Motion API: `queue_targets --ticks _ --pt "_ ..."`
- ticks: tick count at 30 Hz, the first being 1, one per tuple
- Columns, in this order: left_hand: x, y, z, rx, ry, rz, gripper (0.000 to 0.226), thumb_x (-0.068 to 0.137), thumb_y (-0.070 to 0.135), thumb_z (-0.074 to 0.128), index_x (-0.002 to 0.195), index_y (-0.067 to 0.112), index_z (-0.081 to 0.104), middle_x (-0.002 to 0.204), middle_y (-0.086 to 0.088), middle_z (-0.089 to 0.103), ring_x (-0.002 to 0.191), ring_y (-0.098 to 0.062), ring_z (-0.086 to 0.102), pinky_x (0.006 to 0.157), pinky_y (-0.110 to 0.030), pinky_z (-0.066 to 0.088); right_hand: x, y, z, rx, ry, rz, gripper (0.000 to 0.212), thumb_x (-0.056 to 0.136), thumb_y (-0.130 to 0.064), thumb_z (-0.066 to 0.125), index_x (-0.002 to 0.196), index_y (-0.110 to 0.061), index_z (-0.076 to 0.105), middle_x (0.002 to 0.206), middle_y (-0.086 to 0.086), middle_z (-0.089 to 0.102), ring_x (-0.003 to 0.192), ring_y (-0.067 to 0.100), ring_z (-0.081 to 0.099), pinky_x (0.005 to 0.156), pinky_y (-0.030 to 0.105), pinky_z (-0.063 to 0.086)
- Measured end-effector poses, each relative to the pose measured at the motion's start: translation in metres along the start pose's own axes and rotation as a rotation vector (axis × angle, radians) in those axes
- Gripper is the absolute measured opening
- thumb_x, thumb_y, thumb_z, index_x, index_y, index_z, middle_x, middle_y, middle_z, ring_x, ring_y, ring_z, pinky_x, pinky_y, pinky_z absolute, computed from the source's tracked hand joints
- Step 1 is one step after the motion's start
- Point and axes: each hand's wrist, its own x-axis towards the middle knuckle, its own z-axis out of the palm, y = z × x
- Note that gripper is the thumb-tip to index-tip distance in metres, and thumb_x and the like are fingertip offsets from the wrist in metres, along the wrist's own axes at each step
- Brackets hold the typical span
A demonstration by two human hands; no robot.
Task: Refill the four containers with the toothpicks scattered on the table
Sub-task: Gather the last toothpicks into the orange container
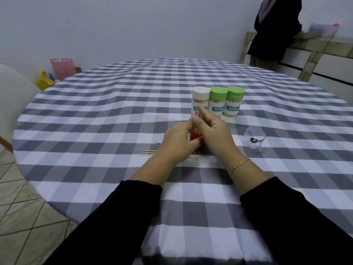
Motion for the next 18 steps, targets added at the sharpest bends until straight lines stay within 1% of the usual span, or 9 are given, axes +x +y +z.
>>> queue_targets --ticks 2,4,5,7,8,13,15,17,18 --pt "0.0 0.0 0.001 0.003 0.008 0.009 0.052 0.075 0.041 0.056 0.123 0.024 0.059 0.112 0.0 0.067 0.105 -0.021 0.06 0.09 -0.044 0.05 0.0 0.002 0.0 -0.096 0.001 -0.027 0.047 0.091 -0.025 0.062 0.137 -0.02 0.05 0.132 -0.008 0.055 0.122 0.003 0.049 0.101 0.016 0.038" --pt "-0.001 0.002 0.0 0.018 0.005 0.013 0.051 0.079 0.04 0.058 0.126 0.023 0.057 0.113 -0.001 0.067 0.106 -0.022 0.059 0.091 -0.045 0.049 0.001 0.002 0.001 -0.144 0.043 -0.038 0.039 0.091 -0.024 0.062 0.129 -0.02 0.058 0.118 -0.012 0.06 0.112 0.003 0.054 0.095 0.013 0.042" --pt "-0.001 0.002 0.0 0.028 0.0 0.016 0.049 0.083 0.037 0.06 0.13 0.025 0.054 0.113 -0.001 0.066 0.106 -0.022 0.059 0.092 -0.045 0.049 0.001 0.002 0.001 -0.157 0.078 -0.043 0.032 0.091 -0.022 0.061 0.123 -0.019 0.063 0.112 -0.012 0.063 0.106 0.003 0.057 0.093 0.015 0.045" --pt "-0.001 0.001 0.0 0.047 0.002 0.037 0.053 0.087 0.036 0.062 0.137 0.03 0.047 0.112 0.001 0.066 0.105 -0.02 0.058 0.092 -0.044 0.048 0.001 0.003 0.001 -0.176 0.142 -0.051 0.021 0.092 -0.02 0.06 0.109 -0.019 0.071 0.102 -0.008 0.069 0.098 0.007 0.062 0.091 0.027 0.05" --pt "-0.001 0.001 0.0 0.05 0.006 0.048 0.057 0.087 0.036 0.062 0.14 0.031 0.043 0.113 0.001 0.066 0.106 -0.019 0.058 0.093 -0.044 0.048 0.001 0.003 0.0 -0.188 0.154 -0.052 0.019 0.092 -0.019 0.058 0.105 -0.019 0.072 0.099 -0.007 0.07 0.095 0.008 0.063 0.09 0.03 0.051" --pt "-0.001 0.001 -0.002 0.075 0.003 0.021 0.07 0.089 0.037 0.064 0.15 0.024 0.033 0.132 -0.002 0.059 0.124 -0.019 0.05 0.105 -0.042 0.039 -0.003 0.002 -0.004 -0.205 0.11 -0.017 0.025 0.096 -0.019 0.05 0.109 -0.016 0.071 0.103 -0.003 0.07 0.1 0.012 0.061 0.091 0.03 0.049" --pt "-0.002 0.002 -0.005 0.082 -0.01 0.002 0.075 0.088 0.04 0.065 0.151 0.024 0.029 0.138 0.0 0.054 0.129 -0.018 0.045 0.11 -0.043 0.034 -0.002 -0.001 -0.008 -0.109 0.112 0.037 0.027 0.097 -0.017 0.046 0.11 -0.015 0.069 0.101 -0.003 0.069 0.101 0.014 0.061 0.089 0.029 0.05" --pt "-0.001 0.004 -0.013 0.066 -0.052 -0.058 0.076 0.091 0.04 0.061 0.153 0.025 0.021 0.148 0.004 0.044 0.137 -0.018 0.037 0.114 -0.045 0.03 0.002 -0.004 -0.016 0.03 0.109 0.139 0.03 0.097 -0.012 0.043 0.12 -0.013 0.062 0.108 -0.001 0.065 0.103 0.013 0.06 0.089 0.025 0.05" --pt "0.0 0.004 -0.018 0.045 -0.074 -0.094 0.072 0.093 0.037 0.056 0.154 0.026 0.019 0.151 0.006 0.04 0.139 -0.018 0.035 0.115 -0.046 0.029 0.005 -0.005 -0.02 0.091 0.092 0.191 0.031 0.096 -0.01 0.045 0.124 -0.013 0.058 0.11 0.0 0.065 0.102 0.011 0.06 0.088 0.022 0.049"
